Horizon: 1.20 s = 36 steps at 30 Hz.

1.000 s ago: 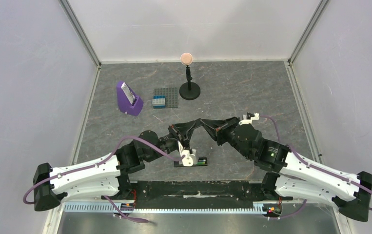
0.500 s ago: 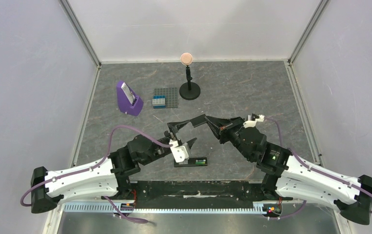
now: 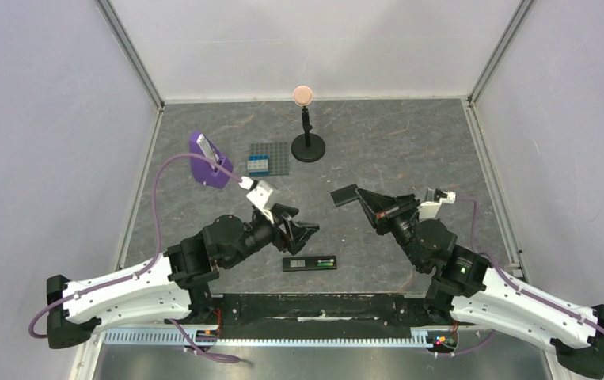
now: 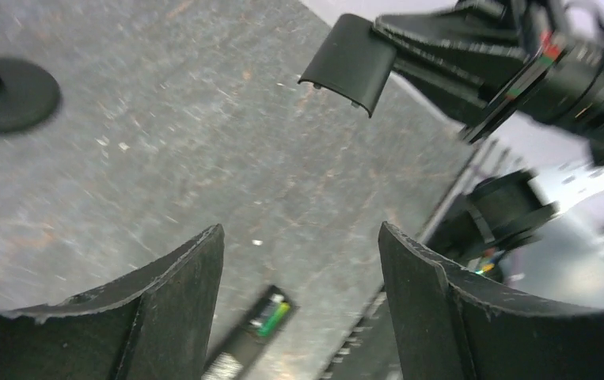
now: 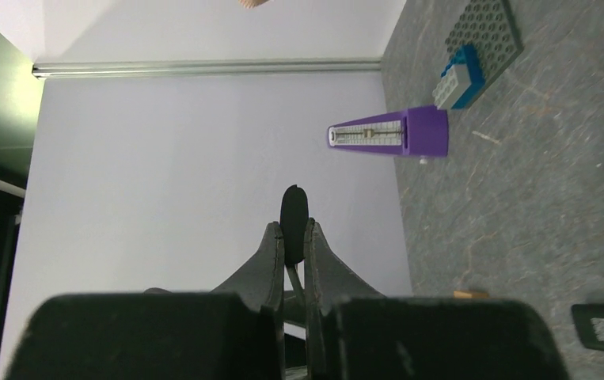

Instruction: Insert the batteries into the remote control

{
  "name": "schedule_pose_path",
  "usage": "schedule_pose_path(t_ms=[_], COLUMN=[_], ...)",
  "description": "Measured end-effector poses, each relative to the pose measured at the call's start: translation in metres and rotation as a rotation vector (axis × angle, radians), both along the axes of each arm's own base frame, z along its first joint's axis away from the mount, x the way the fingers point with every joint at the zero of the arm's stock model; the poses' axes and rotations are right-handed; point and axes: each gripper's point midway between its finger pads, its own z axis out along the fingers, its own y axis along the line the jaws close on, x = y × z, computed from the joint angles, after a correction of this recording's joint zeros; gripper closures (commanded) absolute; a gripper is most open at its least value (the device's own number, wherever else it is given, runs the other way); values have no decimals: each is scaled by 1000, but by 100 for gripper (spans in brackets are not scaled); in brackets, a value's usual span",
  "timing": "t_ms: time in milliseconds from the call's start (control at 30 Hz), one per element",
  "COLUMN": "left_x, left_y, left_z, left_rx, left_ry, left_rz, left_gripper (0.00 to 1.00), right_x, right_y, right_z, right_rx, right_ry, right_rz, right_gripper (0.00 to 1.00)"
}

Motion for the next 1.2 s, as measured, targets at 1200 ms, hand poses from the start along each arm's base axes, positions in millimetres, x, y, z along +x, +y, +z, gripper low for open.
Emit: schedule_pose_path(t_ms=[1200], left_x=[31], left_y=[-31], left_z=[0], left_rx=[-618], left_ry=[601], left_rz=[133], left_gripper=[44], right_x=[-13], right_y=[31], right_z=[-40], right_rx=[-19], right_ry=[39], right_rz=[156], right_gripper=[100])
